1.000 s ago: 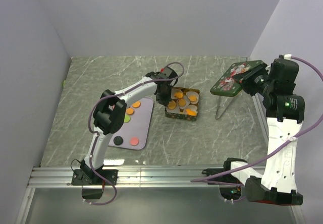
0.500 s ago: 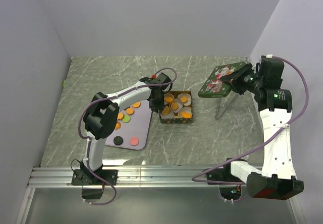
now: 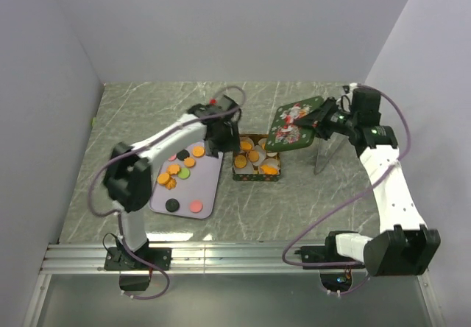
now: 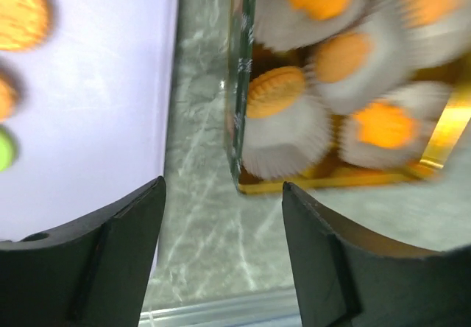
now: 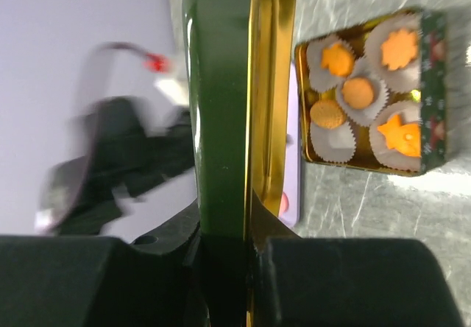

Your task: Pack the cookies

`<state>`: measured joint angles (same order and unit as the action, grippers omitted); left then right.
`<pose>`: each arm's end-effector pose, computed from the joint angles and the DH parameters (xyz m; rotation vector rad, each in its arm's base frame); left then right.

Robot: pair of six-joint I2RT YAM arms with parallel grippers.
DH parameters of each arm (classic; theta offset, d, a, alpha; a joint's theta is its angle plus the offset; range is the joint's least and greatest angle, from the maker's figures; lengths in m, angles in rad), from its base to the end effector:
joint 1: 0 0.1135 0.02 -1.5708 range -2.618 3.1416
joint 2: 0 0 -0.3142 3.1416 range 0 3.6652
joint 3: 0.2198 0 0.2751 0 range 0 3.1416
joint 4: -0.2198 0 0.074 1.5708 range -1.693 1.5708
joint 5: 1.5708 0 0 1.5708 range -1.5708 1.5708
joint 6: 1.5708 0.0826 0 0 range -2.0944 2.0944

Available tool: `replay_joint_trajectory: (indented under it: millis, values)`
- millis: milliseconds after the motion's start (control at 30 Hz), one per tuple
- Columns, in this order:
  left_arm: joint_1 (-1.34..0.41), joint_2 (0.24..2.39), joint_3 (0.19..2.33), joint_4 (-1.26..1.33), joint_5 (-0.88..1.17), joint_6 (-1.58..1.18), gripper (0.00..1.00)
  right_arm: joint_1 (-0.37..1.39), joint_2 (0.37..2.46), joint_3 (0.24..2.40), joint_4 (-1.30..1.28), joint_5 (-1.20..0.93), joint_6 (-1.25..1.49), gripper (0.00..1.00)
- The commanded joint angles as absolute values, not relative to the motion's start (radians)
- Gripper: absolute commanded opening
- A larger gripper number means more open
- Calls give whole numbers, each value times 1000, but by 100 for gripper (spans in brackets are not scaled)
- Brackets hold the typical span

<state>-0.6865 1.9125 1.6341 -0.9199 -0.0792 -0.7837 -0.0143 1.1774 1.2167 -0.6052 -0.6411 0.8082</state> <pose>0.3575 -0.2845 0.2478 -0.1569 2.7959 -0.2716 0.2845 0.0453 0.3990 0.5097 2.1689 1.1367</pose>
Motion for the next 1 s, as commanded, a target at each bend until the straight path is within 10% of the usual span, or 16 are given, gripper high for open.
replay_joint_trajectory:
  millis: [0, 500, 967]
  values:
    - [-563, 1689, 1559, -861, -33, -792, 72, 40, 1218, 1200, -440, -752, 766, 0]
    - [-314, 1445, 934, 134, 670, -966, 85, 219, 1385, 1062, -97, -750, 856, 0]
    - [-322, 1615, 919, 227, 772, -947, 84, 282, 1512, 942, 196, -788, 1015, 0]
